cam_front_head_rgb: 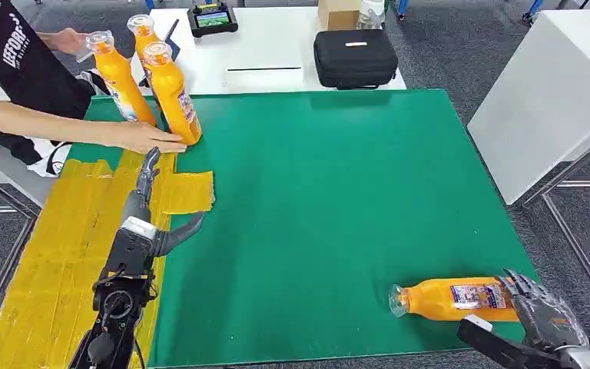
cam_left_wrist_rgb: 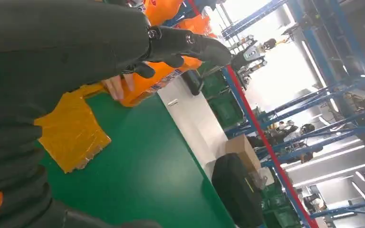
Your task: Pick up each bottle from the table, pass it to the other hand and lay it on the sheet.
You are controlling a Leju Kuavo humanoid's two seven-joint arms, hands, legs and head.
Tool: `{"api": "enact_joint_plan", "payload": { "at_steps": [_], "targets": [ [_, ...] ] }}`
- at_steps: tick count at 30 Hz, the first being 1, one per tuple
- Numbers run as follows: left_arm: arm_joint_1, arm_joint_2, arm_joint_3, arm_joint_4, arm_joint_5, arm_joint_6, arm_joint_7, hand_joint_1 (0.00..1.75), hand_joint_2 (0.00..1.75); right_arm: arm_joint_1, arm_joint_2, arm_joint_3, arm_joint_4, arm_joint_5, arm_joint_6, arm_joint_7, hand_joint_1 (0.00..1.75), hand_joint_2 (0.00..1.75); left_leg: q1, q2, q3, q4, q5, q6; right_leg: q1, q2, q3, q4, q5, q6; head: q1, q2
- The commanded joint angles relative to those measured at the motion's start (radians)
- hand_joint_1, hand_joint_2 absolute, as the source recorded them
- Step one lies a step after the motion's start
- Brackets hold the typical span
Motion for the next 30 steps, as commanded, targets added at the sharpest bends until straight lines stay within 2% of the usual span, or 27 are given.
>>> {"api": "enact_joint_plan", "payload": {
  "at_steps": [1,6,13,14,15,16,17,18,19,20,21,24,28,29,30],
  "targets": [
    [-0.018,-0.010,-0.008,0.073,-0.004,0.000,0.005,0.00,1.75,-0.064,0.049,0.044,0.168,0.072,-0.023,0.050,0.00,1.75,0.002,0.001,0.007,-0.002,-0.002,-0.002,0.002,0.002,0.008,-0.003,-0.001,-0.002,0.000,0.000],
    [-0.024,-0.017,-0.023,0.100,-0.004,-0.001,0.006,0.00,1.75,-0.095,0.075,0.047,0.247,0.184,-0.052,0.141,0.00,1.75,0.002,0.002,0.009,-0.002,-0.002,-0.003,0.002,0.002,0.010,-0.004,-0.001,-0.002,0.000,0.000],
    [-0.020,-0.015,-0.028,0.092,-0.004,0.002,0.010,0.00,1.75,-0.112,0.086,0.065,0.281,0.214,-0.062,0.133,0.00,1.75,0.002,0.001,0.007,-0.002,-0.001,-0.002,0.002,0.002,0.008,-0.003,-0.001,-0.002,0.000,0.000],
    [-0.019,-0.015,-0.029,0.093,-0.004,0.002,0.010,0.00,1.75,-0.115,0.094,0.070,0.282,0.216,-0.063,0.135,0.10,1.75,0.002,0.001,0.010,-0.002,-0.002,-0.003,0.002,0.002,0.011,-0.004,-0.002,-0.002,0.000,0.000],
    [-0.018,-0.016,-0.029,0.093,-0.004,0.002,0.010,0.00,1.75,-0.118,0.098,0.074,0.282,0.219,-0.064,0.138,0.10,1.75,0.002,0.001,0.008,-0.002,-0.001,-0.002,0.002,0.002,0.009,-0.003,-0.001,-0.002,0.000,0.000],
    [-0.018,-0.016,-0.029,0.093,-0.004,0.002,0.010,0.00,1.75,-0.118,0.098,0.074,0.282,0.219,-0.064,0.138,0.45,1.75,0.002,0.002,0.010,-0.002,-0.002,-0.003,0.002,0.003,0.011,-0.004,-0.001,-0.002,0.000,0.000],
    [-0.018,-0.015,-0.031,0.092,-0.004,0.002,0.010,0.00,1.75,-0.127,0.098,0.086,0.300,0.234,-0.065,0.149,0.70,1.75,0.002,0.002,0.009,-0.002,-0.001,-0.002,0.002,0.003,0.009,-0.003,0.000,-0.002,0.000,0.000],
    [-0.020,-0.015,-0.032,0.094,-0.004,0.001,0.011,0.00,1.75,-0.130,0.094,0.092,0.309,0.241,-0.067,0.152,1.06,1.75,0.002,0.003,0.007,-0.001,-0.001,-0.002,0.002,0.003,0.007,-0.003,0.000,-0.001,0.000,0.000],
    [-0.021,-0.015,-0.034,0.097,-0.004,0.001,0.012,0.00,1.75,-0.134,0.094,0.095,0.317,0.242,-0.069,0.152,1.33,1.75,0.002,0.003,0.014,-0.002,-0.003,-0.004,0.002,0.004,0.014,-0.005,-0.001,-0.003,0.000,0.000],
    [-0.023,-0.014,-0.035,0.100,-0.003,0.002,0.013,0.00,1.75,-0.138,0.092,0.099,0.323,0.242,-0.077,0.152,1.36,1.75,0.001,0.004,0.008,-0.001,-0.001,-0.002,0.001,0.003,0.007,-0.003,0.000,-0.002,0.000,0.000],
    [-0.024,-0.013,-0.037,0.107,0.000,0.003,0.015,0.00,1.75,-0.142,0.088,0.108,0.333,0.242,-0.090,0.152,1.47,1.75,0.001,0.002,0.010,-0.002,-0.001,-0.002,0.001,0.002,0.009,-0.003,0.000,-0.002,-0.001,0.000],
    [-0.020,-0.016,-0.038,0.117,0.004,0.009,0.017,0.00,1.75,-0.154,0.093,0.119,0.344,0.240,-0.126,0.150,1.62,1.75,0.002,0.001,0.013,-0.002,-0.001,-0.002,0.001,0.001,0.010,-0.004,-0.001,-0.002,0.000,0.000],
    [-0.020,-0.016,-0.038,0.117,0.004,0.009,0.017,0.00,1.75,-0.154,0.093,0.119,0.344,0.240,-0.126,0.150,1.62,1.75,0.002,0.003,0.014,-0.002,-0.002,-0.001,0.002,0.003,0.014,-0.004,-0.001,-0.002,0.000,0.000],
    [-0.020,-0.017,-0.037,0.116,0.004,0.011,0.017,0.00,1.75,-0.157,0.093,0.123,0.344,0.237,-0.136,0.146,1.69,1.75,0.002,0.004,0.016,-0.002,-0.003,-0.002,0.002,0.003,0.016,-0.004,-0.001,-0.002,0.000,0.000],
    [-0.018,-0.018,-0.035,0.113,0.004,0.011,0.017,0.00,1.75,-0.159,0.091,0.127,0.344,0.234,-0.148,0.142,1.68,1.75,0.002,0.003,0.014,-0.001,-0.002,-0.001,0.002,0.002,0.014,-0.004,-0.001,-0.002,0.000,0.000]
  ]
}}
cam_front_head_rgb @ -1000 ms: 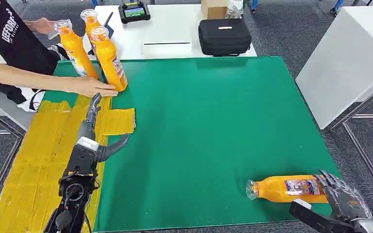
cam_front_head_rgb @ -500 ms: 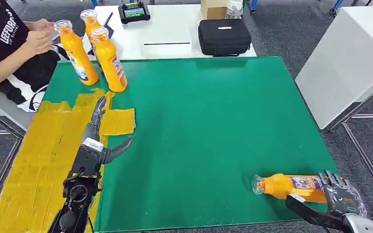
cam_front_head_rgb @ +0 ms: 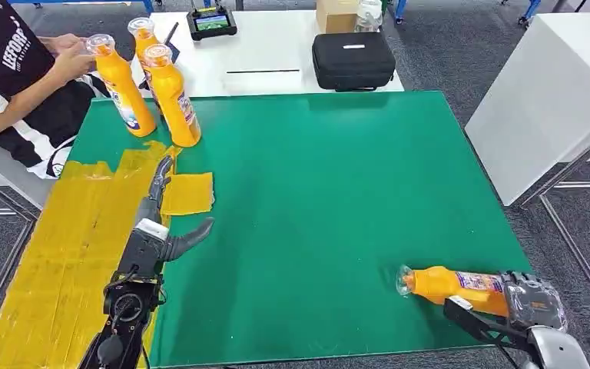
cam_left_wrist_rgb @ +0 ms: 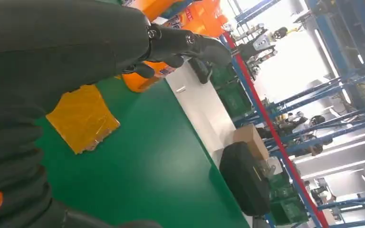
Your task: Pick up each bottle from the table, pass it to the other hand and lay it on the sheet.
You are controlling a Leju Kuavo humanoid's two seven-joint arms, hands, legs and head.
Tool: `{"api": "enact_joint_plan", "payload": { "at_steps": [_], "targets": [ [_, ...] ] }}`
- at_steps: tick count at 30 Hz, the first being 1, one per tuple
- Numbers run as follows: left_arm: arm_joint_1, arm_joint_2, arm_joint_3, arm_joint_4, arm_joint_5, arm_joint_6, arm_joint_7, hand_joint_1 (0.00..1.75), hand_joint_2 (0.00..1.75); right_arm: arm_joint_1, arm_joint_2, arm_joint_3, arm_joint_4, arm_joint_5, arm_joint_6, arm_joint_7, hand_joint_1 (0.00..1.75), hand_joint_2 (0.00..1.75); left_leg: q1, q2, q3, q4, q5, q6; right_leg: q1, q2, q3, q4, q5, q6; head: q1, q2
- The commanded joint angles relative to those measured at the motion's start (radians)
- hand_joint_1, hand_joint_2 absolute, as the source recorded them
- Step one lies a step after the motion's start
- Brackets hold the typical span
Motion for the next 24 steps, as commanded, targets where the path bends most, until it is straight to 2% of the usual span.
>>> {"api": "enact_joint_plan", "payload": {
  "at_steps": [1,5,8,10,12,14,17,19,22,24],
  "targets": [
    [-0.019,-0.004,-0.011,0.055,0.002,0.002,0.005,0.00,1.75,-0.012,0.024,0.064,0.111,-0.015,-0.037,-0.017,1.71,1.75,0.002,-0.001,0.007,-0.002,-0.002,-0.003,0.002,0.000,0.008,-0.004,-0.002,-0.003,0.000,0.000],
    [-0.015,-0.010,0.005,0.030,-0.001,0.000,0.008,0.00,1.75,-0.037,0.018,0.100,0.102,-0.055,-0.095,-0.025,1.73,1.75,0.002,0.001,0.006,-0.001,-0.002,-0.003,0.002,0.002,0.006,-0.003,-0.001,-0.002,0.001,0.000],
    [-0.007,-0.015,0.014,0.016,-0.010,-0.005,0.010,0.00,1.75,-0.049,0.064,0.101,0.047,-0.153,-0.165,-0.063,1.75,1.75,0.002,0.001,0.002,-0.001,-0.001,-0.002,0.002,0.002,0.003,-0.001,0.000,-0.001,0.000,0.000],
    [0.000,-0.015,0.015,0.009,-0.012,-0.006,0.010,0.00,1.75,-0.059,0.078,0.116,0.023,-0.166,-0.170,-0.052,1.75,1.75,0.002,0.003,0.005,-0.001,-0.002,-0.004,0.002,0.004,0.006,-0.002,-0.001,-0.003,0.000,0.000],
    [0.011,-0.019,0.010,0.001,-0.022,-0.007,0.008,0.00,1.75,-0.077,0.169,0.083,-0.027,-0.376,-0.245,-0.126,1.75,1.75,0.001,0.003,0.002,-0.001,-0.001,-0.002,0.001,0.003,0.002,-0.001,0.000,-0.002,0.000,0.000],
    [0.006,-0.022,-0.008,0.011,-0.029,-0.010,0.006,0.00,1.75,-0.093,0.222,0.098,-0.068,-0.483,-0.276,-0.144,1.75,1.75,0.002,0.005,0.005,-0.001,-0.003,-0.004,0.001,0.006,0.005,-0.001,-0.001,-0.003,0.000,0.000],
    [-0.015,-0.023,-0.033,0.034,-0.033,-0.010,0.007,0.00,1.75,-0.117,0.255,0.123,-0.070,-0.595,-0.292,-0.165,1.75,1.75,0.001,0.004,0.001,0.000,-0.001,-0.003,0.001,0.005,0.002,0.000,0.000,-0.002,0.000,0.000],
    [-0.016,-0.024,-0.039,0.040,-0.033,-0.007,0.007,0.00,1.75,-0.123,0.261,0.137,-0.057,-0.611,-0.296,-0.169,1.75,1.75,0.002,0.004,0.006,0.000,-0.003,-0.004,0.002,0.006,0.006,0.000,-0.002,-0.003,0.000,0.000],
    [-0.017,-0.020,-0.049,0.046,-0.033,-0.006,0.007,0.00,1.75,-0.133,0.269,0.146,-0.034,-0.667,-0.307,-0.191,1.75,1.75,0.002,0.001,0.004,-0.001,-0.002,-0.003,0.001,0.003,0.005,-0.001,-0.002,-0.002,0.000,0.000],
    [-0.023,-0.020,-0.063,0.057,-0.030,-0.008,0.007,0.00,1.75,-0.163,0.295,0.156,0.007,-0.790,-0.314,-0.247,1.75,1.75,0.002,0.001,0.004,-0.001,-0.002,-0.003,0.001,0.003,0.005,-0.001,-0.002,-0.002,0.000,0.000]
  ]
}}
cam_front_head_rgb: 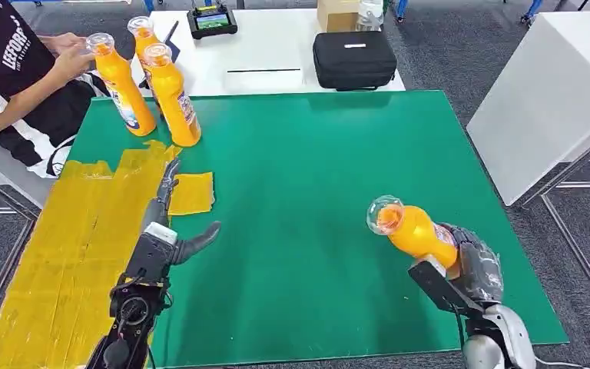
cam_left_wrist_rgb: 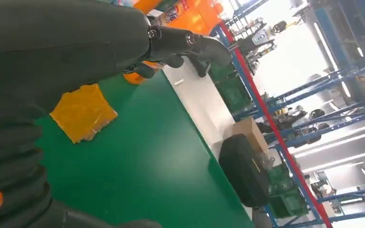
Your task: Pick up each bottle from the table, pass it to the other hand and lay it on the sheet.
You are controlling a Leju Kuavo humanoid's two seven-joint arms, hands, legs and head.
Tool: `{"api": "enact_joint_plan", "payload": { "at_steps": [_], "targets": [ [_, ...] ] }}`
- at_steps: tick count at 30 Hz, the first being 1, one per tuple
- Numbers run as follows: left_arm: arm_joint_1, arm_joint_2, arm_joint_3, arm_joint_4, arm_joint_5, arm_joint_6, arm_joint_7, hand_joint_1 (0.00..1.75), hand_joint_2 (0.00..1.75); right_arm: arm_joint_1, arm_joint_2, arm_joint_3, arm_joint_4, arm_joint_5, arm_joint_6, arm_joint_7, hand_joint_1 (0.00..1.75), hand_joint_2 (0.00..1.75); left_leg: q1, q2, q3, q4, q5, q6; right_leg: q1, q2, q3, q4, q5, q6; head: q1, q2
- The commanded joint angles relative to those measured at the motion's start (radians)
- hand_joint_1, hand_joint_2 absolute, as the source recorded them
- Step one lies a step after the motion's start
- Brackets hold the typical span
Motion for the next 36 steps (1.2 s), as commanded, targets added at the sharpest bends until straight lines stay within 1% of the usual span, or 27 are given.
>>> {"api": "enact_joint_plan", "payload": {
  "at_steps": [1,2,3,4,5,7,8,10,11,13,14,16,18,19,20,21,22,23,25,27,28,29,31,32,33,34,36],
  "targets": [
    [-0.044,0.006,-0.055,0.079,0.003,-0.003,0.003,0.00,1.75,-0.098,0.112,0.058,0.097,-0.235,-0.033,-0.102,1.75,1.75,0.001,0.002,0.004,0.000,-0.002,-0.002,0.001,0.003,0.004,-0.001,-0.001,-0.002,0.000,0.000],
    [-0.055,0.005,-0.069,0.086,0.002,-0.004,0.003,0.00,1.75,-0.122,0.129,0.075,0.120,-0.308,-0.016,-0.124,1.75,1.75,0.001,0.004,0.006,-0.001,-0.002,-0.003,0.001,0.005,0.005,-0.001,-0.001,-0.002,0.000,0.000],
    [-0.067,0.006,-0.082,0.097,0.009,-0.011,0.002,0.00,1.75,-0.149,0.140,0.088,0.148,-0.364,-0.017,-0.143,1.75,1.75,0.001,0.003,0.003,-0.001,-0.001,-0.002,0.001,0.004,0.003,-0.001,0.000,-0.002,0.000,0.000],
    [-0.077,0.006,-0.094,0.102,0.015,-0.015,0.004,0.00,1.75,-0.174,0.139,0.110,0.177,-0.405,-0.010,-0.142,1.75,1.75,0.001,0.004,0.004,-0.001,-0.002,-0.003,0.001,0.005,0.004,-0.001,0.000,-0.002,0.000,0.000],
    [-0.084,0.008,-0.104,0.106,0.020,-0.016,0.008,0.00,1.75,-0.189,0.136,0.130,0.194,-0.431,-0.019,-0.138,1.75,1.75,0.001,0.004,0.002,-0.001,-0.001,-0.002,0.001,0.005,0.002,-0.001,0.001,-0.002,0.000,0.000],
    [-0.094,0.010,-0.122,0.116,0.028,-0.021,0.013,0.00,1.75,-0.236,0.141,0.168,0.253,-0.545,0.053,-0.152,1.75,1.75,0.001,0.005,0.005,0.000,-0.002,-0.003,0.001,0.006,0.004,-0.001,0.000,-0.003,0.000,0.000],
    [-0.098,0.010,-0.128,0.123,0.034,-0.026,0.014,0.00,1.75,-0.258,0.150,0.181,0.284,-0.572,0.071,-0.153,1.75,1.75,0.001,0.004,0.003,-0.001,-0.001,-0.002,0.001,0.005,0.002,-0.001,0.001,-0.002,0.000,0.000],
    [-0.100,0.010,-0.131,0.126,0.036,-0.026,0.014,0.00,1.75,-0.268,0.153,0.190,0.302,-0.575,0.060,-0.158,1.75,1.75,0.001,0.005,0.007,-0.001,-0.002,-0.004,0.001,0.007,0.006,-0.002,0.000,-0.003,0.000,0.000],
    [-0.100,0.010,-0.131,0.126,0.036,-0.026,0.014,0.00,1.75,-0.268,0.153,0.190,0.302,-0.575,0.060,-0.158,1.75,1.75,0.001,0.005,0.006,-0.001,-0.001,-0.003,0.001,0.006,0.005,-0.002,0.000,-0.002,0.000,0.000],
    [-0.103,0.013,-0.147,0.138,0.056,-0.048,0.007,0.00,1.75,-0.294,0.155,0.220,0.348,-0.638,0.122,-0.169,1.75,1.75,0.001,0.002,0.004,-0.001,-0.001,-0.003,0.001,0.003,0.004,-0.002,-0.001,-0.002,0.000,0.000],
    [-0.109,0.012,-0.158,0.150,0.070,-0.060,0.003,0.00,1.75,-0.323,0.164,0.243,0.400,-0.658,0.132,-0.190,1.75,1.75,0.001,0.002,0.002,-0.001,0.000,-0.002,0.001,0.003,0.002,-0.001,0.000,-0.001,0.000,0.000],
    [-0.120,0.015,-0.175,0.161,0.096,-0.082,-0.002,0.00,1.75,-0.360,0.175,0.279,0.456,-0.680,0.127,-0.221,1.75,1.75,0.001,0.003,0.006,-0.001,-0.001,-0.003,0.001,0.004,0.006,-0.002,-0.001,-0.002,0.000,0.000],
    [-0.122,0.017,-0.178,0.162,0.100,-0.082,-0.001,0.00,1.75,-0.368,0.179,0.290,0.468,-0.684,0.114,-0.223,1.75,1.75,0.001,0.005,0.005,0.000,-0.002,-0.003,0.001,0.006,0.005,-0.001,0.000,-0.002,0.000,0.000],
    [-0.122,0.017,-0.178,0.162,0.100,-0.082,-0.001,0.00,1.75,-0.368,0.179,0.290,0.468,-0.684,0.114,-0.223,1.75,1.75,0.001,0.003,0.002,-0.001,0.000,-0.002,0.001,0.004,0.002,-0.001,0.000,-0.001,0.000,0.000],
    [-0.121,0.019,-0.178,0.158,0.101,-0.082,-0.001,0.00,1.75,-0.366,0.173,0.292,0.463,-0.686,0.115,-0.223,1.75,1.75,0.001,0.004,0.005,-0.001,-0.001,-0.003,0.001,0.005,0.005,-0.001,-0.001,-0.002,0.000,0.000],
    [-0.122,0.018,-0.175,0.160,0.141,-0.109,-0.002,0.00,1.75,-0.371,0.171,0.305,0.465,-0.703,0.129,-0.231,1.75,1.75,0.001,0.002,0.002,-0.001,0.000,-0.002,0.001,0.003,0.002,-0.001,0.000,-0.002,0.000,0.000],
    [-0.126,0.021,-0.174,0.162,0.150,-0.117,-0.002,0.00,1.75,-0.383,0.176,0.321,0.475,-0.702,0.133,-0.230,1.75,1.75,0.001,0.002,0.005,-0.001,-0.001,-0.003,0.001,0.003,0.005,-0.001,-0.001,-0.002,0.000,0.000],
    [-0.131,0.022,-0.174,0.162,0.150,-0.117,-0.003,0.00,1.75,-0.393,0.184,0.332,0.482,-0.701,0.137,-0.229,1.75,1.75,0.001,0.002,0.002,-0.001,0.000,-0.002,0.001,0.002,0.002,-0.001,0.000,-0.002,0.000,0.000],
    [-0.135,0.019,-0.168,0.160,0.161,-0.124,0.000,0.00,1.75,-0.427,0.196,0.377,0.537,-0.704,0.147,-0.230,1.75,1.75,0.001,0.003,0.005,0.000,-0.002,-0.004,0.001,0.005,0.005,0.000,-0.002,-0.003,0.000,0.000],
    [-0.132,0.015,-0.165,0.156,0.164,-0.133,0.003,0.00,1.75,-0.453,0.207,0.426,0.587,-0.700,0.150,-0.227,1.75,1.75,0.000,0.004,-0.001,0.000,0.000,-0.002,0.000,0.004,-0.001,0.000,0.000,-0.001,0.000,0.000],
    [-0.133,0.013,-0.165,0.159,0.164,-0.135,0.005,0.00,1.75,-0.456,0.211,0.439,0.597,-0.697,0.149,-0.227,1.75,1.75,0.001,0.005,0.002,0.000,-0.001,-0.003,0.001,0.006,0.002,0.000,0.000,-0.002,0.000,0.000],
    [-0.136,0.012,-0.165,0.169,0.164,-0.137,0.006,0.00,1.75,-0.458,0.222,0.468,0.617,-0.692,0.151,-0.223,1.75,1.75,0.001,0.004,0.000,-0.001,0.000,-0.002,0.001,0.004,0.001,-0.001,0.000,-0.002,0.000,0.000],
    [-0.137,0.011,-0.165,0.174,0.164,-0.137,0.006,0.00,1.75,-0.455,0.230,0.477,0.622,-0.688,0.139,-0.222,1.75,1.75,0.001,0.002,0.000,-0.001,0.000,-0.002,0.001,0.003,0.001,-0.001,0.000,-0.002,0.000,0.000],
    [-0.137,0.011,-0.165,0.174,0.164,-0.137,0.006,0.00,1.75,-0.455,0.230,0.477,0.622,-0.688,0.139,-0.222,1.75,1.75,0.001,0.002,0.003,-0.001,-0.001,-0.003,0.001,0.003,0.003,-0.001,-0.001,-0.002,0.000,0.000],
    [-0.137,0.012,-0.165,0.174,0.164,-0.137,0.006,0.00,1.75,-0.454,0.228,0.476,0.622,-0.688,0.139,-0.222,1.75,1.75,0.001,0.002,0.000,-0.001,0.000,-0.002,0.001,0.002,0.001,-0.001,0.000,-0.002,0.000,0.000],
    [-0.137,0.012,-0.165,0.175,0.164,-0.137,0.006,0.00,1.75,-0.454,0.226,0.476,0.623,-0.688,0.140,-0.222,1.75,1.75,0.001,0.002,0.003,-0.001,-0.001,-0.003,0.001,0.003,0.003,-0.001,-0.001,-0.002,0.000,0.000],
    [-0.137,0.012,-0.165,0.175,0.164,-0.137,0.006,0.00,1.75,-0.455,0.224,0.476,0.622,-0.688,0.140,-0.222,1.75,1.75,0.001,0.000,-0.001,-0.001,0.001,-0.002,0.001,0.001,0.000,-0.001,0.000,-0.001,0.000,0.000]
  ]
}}
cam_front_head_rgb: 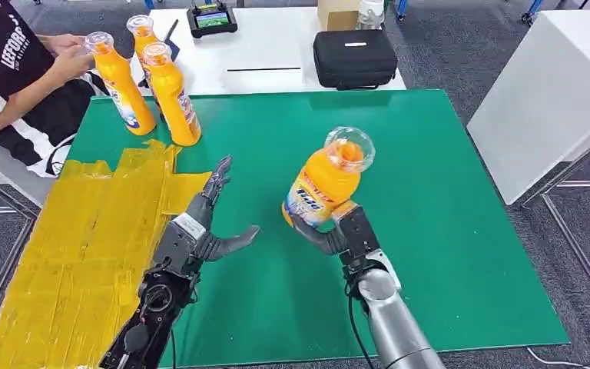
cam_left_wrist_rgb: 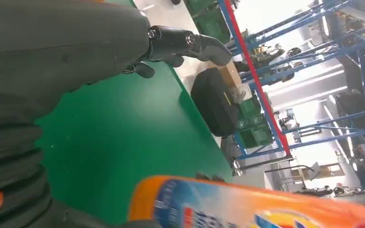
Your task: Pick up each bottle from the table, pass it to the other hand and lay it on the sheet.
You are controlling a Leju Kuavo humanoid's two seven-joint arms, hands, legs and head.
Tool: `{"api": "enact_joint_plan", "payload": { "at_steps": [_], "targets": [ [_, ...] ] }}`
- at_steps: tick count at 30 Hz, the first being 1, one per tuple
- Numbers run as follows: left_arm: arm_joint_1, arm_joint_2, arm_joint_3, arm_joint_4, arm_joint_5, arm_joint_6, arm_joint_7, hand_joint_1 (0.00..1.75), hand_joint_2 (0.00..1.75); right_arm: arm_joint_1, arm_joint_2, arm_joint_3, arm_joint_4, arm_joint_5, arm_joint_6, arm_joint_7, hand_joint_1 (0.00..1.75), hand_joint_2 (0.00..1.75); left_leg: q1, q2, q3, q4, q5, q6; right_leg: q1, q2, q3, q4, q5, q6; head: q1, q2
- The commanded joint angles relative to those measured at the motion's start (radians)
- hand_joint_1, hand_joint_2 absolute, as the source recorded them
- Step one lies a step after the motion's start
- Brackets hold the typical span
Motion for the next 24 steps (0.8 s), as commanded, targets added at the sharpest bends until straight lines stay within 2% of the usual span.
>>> {"api": "enact_joint_plan", "payload": {
  "at_steps": [1,4,9,10,17,21,22,24],
  "targets": [
    [-0.041,0.016,-0.020,0.074,0.005,-0.003,0.005,0.00,1.75,-0.066,0.003,0.062,0.132,-0.001,-0.004,0.003,1.75,1.75,0.001,0.001,0.006,0.000,-0.002,-0.002,0.001,0.002,0.007,-0.001,-0.002,-0.002,0.000,0.000],
    [-0.043,0.016,-0.020,0.075,0.005,-0.004,0.005,0.00,1.75,-0.068,-0.003,0.100,0.136,0.009,0.008,0.007,1.75,1.75,0.001,0.001,0.008,0.000,-0.003,-0.003,0.001,0.003,0.009,-0.001,-0.003,-0.002,0.000,0.000],
    [-0.030,0.013,-0.017,0.067,0.009,-0.003,0.006,0.00,1.75,-0.057,0.031,0.152,0.174,0.042,-0.025,0.009,1.75,1.75,0.000,0.001,0.003,-0.001,-0.001,-0.002,0.000,0.002,0.004,-0.001,-0.001,-0.002,0.000,0.000],
    [-0.028,0.011,-0.013,0.067,0.013,-0.003,0.010,0.00,1.75,-0.065,0.034,0.165,0.193,0.046,-0.035,0.006,1.75,1.75,0.001,0.002,0.007,0.000,-0.003,-0.003,0.001,0.004,0.007,-0.001,-0.002,-0.002,0.000,0.000],
    [-0.025,0.008,-0.012,0.065,0.015,-0.001,0.016,0.00,1.75,-0.078,0.052,0.210,0.223,0.061,-0.034,0.007,1.75,1.75,0.001,0.002,0.005,-0.001,-0.002,-0.002,0.001,0.003,0.005,-0.001,-0.001,-0.001,0.000,0.000],
    [-0.024,0.006,-0.013,0.065,0.017,-0.001,0.019,0.00,1.75,-0.079,0.054,0.221,0.225,0.068,-0.036,0.011,1.75,1.75,0.002,0.002,0.012,0.000,-0.005,-0.004,0.001,0.003,0.013,-0.001,-0.004,-0.003,0.000,0.000],
    [-0.024,0.006,-0.013,0.065,0.017,-0.001,0.019,0.00,1.75,-0.079,0.054,0.221,0.225,0.068,-0.036,0.011,1.75,1.75,0.001,0.001,0.004,0.000,-0.002,-0.002,0.000,0.002,0.004,-0.001,-0.001,-0.001,0.000,0.000],
    [-0.027,0.004,-0.014,0.068,0.017,-0.001,0.021,0.00,1.75,-0.081,0.054,0.226,0.227,0.069,-0.035,0.013,1.75,1.75,0.001,0.001,0.008,0.000,-0.003,-0.003,0.001,0.003,0.008,-0.001,-0.002,-0.002,0.000,0.000]
  ]
}}
